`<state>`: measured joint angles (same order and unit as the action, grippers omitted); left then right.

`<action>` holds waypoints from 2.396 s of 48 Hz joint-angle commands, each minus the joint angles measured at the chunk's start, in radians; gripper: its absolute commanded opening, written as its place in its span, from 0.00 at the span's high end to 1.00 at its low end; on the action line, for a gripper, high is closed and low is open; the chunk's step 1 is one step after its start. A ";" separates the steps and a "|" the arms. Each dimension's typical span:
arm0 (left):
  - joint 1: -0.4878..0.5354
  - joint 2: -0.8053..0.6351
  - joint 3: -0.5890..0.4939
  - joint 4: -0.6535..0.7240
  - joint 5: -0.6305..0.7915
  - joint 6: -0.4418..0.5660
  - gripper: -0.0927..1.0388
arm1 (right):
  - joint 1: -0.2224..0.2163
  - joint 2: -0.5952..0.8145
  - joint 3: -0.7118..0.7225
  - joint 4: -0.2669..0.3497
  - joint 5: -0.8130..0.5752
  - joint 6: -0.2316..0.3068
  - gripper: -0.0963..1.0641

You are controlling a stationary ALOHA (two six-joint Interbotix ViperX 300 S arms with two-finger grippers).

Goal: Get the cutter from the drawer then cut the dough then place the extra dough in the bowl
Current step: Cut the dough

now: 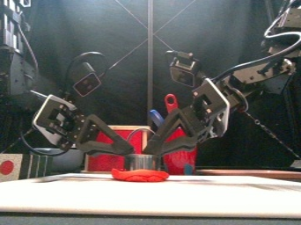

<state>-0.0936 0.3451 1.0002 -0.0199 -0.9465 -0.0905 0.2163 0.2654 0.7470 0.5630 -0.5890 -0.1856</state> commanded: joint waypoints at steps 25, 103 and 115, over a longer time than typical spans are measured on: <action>-0.005 -0.167 0.031 -0.028 0.098 0.061 0.25 | -0.012 -0.086 -0.037 -0.055 0.011 -0.003 0.21; -0.003 -0.107 -0.017 -0.031 0.150 0.091 0.45 | -0.071 -0.044 -0.083 -0.081 0.130 -0.002 0.30; -0.003 -0.103 -0.023 -0.037 0.201 0.091 0.45 | -0.071 -0.048 -0.084 -0.083 0.129 -0.003 0.38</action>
<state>-0.0997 0.2485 0.9925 -0.0522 -0.7624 0.0015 0.1488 0.2439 0.6811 0.4832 -0.4556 -0.1871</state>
